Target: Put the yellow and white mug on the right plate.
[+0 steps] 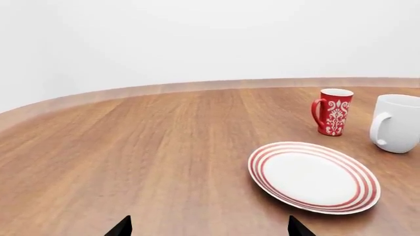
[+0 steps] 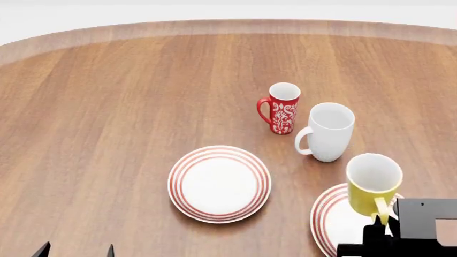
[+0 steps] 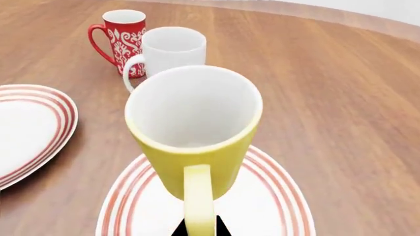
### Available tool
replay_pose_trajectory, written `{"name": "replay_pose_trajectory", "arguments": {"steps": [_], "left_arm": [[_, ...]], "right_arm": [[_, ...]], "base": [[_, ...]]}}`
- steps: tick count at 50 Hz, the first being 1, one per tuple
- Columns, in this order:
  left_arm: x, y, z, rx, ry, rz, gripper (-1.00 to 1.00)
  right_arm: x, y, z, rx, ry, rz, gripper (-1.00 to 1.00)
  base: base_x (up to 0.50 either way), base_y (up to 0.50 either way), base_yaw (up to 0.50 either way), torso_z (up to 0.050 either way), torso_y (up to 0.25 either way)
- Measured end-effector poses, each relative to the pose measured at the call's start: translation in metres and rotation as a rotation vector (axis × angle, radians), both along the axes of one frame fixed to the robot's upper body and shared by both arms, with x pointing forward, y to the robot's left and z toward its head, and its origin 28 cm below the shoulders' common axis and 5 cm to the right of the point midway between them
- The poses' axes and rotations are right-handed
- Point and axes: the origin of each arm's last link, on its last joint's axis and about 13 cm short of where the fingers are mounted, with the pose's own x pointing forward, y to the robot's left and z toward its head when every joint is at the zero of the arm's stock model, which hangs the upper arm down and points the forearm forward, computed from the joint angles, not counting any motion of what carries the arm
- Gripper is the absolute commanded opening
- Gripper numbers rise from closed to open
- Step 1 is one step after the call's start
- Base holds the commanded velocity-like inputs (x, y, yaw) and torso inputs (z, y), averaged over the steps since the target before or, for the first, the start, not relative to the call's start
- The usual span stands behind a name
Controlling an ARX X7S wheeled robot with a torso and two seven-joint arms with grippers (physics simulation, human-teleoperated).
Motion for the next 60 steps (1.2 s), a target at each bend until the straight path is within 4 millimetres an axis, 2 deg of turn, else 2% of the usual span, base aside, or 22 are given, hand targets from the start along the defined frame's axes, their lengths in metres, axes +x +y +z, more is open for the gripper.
{"name": "replay_pose_trajectory", "arguments": {"steps": [25, 39, 57, 58, 60], "left_arm": [[0.000, 0.001, 0.001, -0.002, -0.003, 0.002, 1.00], [0.000, 0.001, 0.001, -0.002, -0.003, 0.001, 1.00], [-0.001, 0.001, 0.001, -0.002, -0.002, 0.001, 1.00], [-0.001, 0.001, 0.001, -0.002, -0.002, 0.001, 1.00], [0.000, 0.001, 0.001, -0.002, -0.002, 0.001, 1.00]], "right_arm": [[0.004, 0.000, -0.024, 0.021, 0.054, -0.010, -1.00], [-0.001, 0.000, -0.036, 0.025, 0.087, -0.008, -1.00], [-0.002, 0.000, -0.039, 0.038, 0.086, -0.010, -1.00], [-0.003, 0.000, -0.039, 0.038, 0.085, -0.010, 1.00], [-0.003, 0.000, -0.039, 0.038, 0.088, -0.008, 1.00]], "base": [[0.00, 0.00, 0.00, 0.000, 0.000], [0.00, 0.00, 0.00, 0.000, 0.001], [0.00, 0.00, 0.00, 0.000, 0.000], [0.00, 0.00, 0.00, 0.000, 0.000], [0.00, 0.00, 0.00, 0.000, 0.000]]}}
